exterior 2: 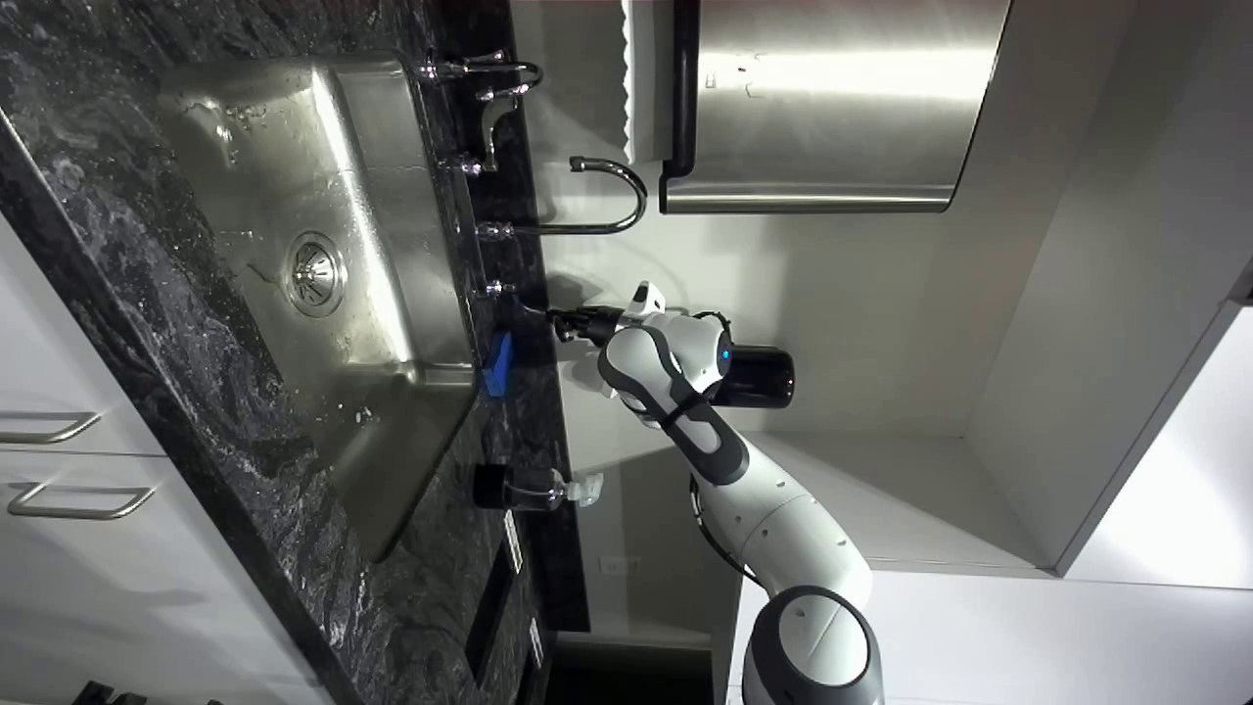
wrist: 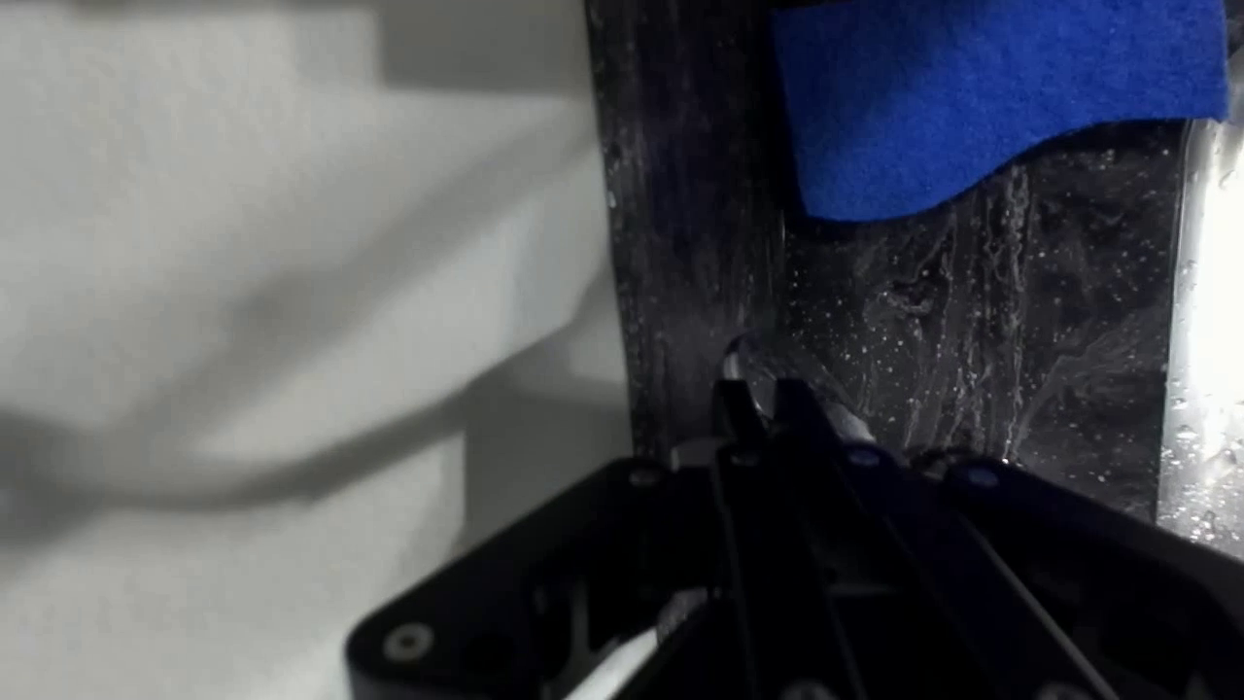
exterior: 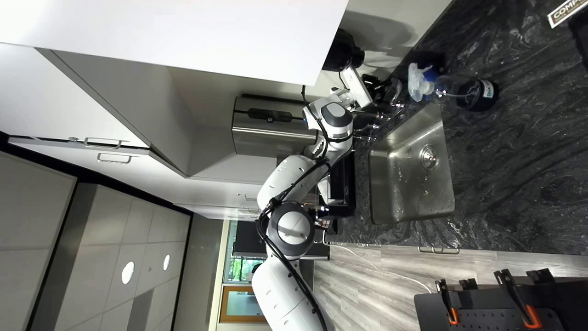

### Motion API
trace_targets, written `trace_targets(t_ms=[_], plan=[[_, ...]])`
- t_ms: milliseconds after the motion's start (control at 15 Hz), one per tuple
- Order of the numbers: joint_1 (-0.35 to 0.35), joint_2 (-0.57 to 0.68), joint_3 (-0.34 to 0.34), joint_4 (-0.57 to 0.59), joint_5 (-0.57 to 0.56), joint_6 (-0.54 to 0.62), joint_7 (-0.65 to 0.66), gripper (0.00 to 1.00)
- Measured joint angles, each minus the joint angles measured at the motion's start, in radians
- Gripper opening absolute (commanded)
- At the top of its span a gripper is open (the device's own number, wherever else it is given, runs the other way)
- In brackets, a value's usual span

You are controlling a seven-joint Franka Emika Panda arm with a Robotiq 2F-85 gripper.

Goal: Open the right handle of the tap, then close it

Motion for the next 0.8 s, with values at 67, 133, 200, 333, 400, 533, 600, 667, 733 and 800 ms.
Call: trace_targets(t_ms=[67,133,200,333,400,533,600,667,733,800], plan=[[0.003,0.000,-0.004,0.000,-0.001,0.006,0.010,0.49],[0.007,0.000,-0.010,-0.001,-0.003,0.019,0.025,0.56],[0.011,0.000,-0.016,-0.002,-0.007,0.035,0.045,0.65],[0.020,-0.006,-0.031,-0.008,-0.023,0.056,0.087,0.78],[0.024,-0.009,-0.039,-0.015,-0.031,0.069,0.102,0.87],[0.035,-0.017,-0.055,-0.032,-0.046,0.085,0.131,1.00],[0.041,-0.025,-0.061,-0.044,-0.053,0.086,0.146,1.00],[0.046,-0.036,-0.065,-0.062,-0.058,0.092,0.161,1.00],[0.052,-0.051,-0.070,-0.084,-0.066,0.108,0.178,1.00],[0.058,-0.066,-0.075,-0.107,-0.076,0.126,0.189,1.00]])
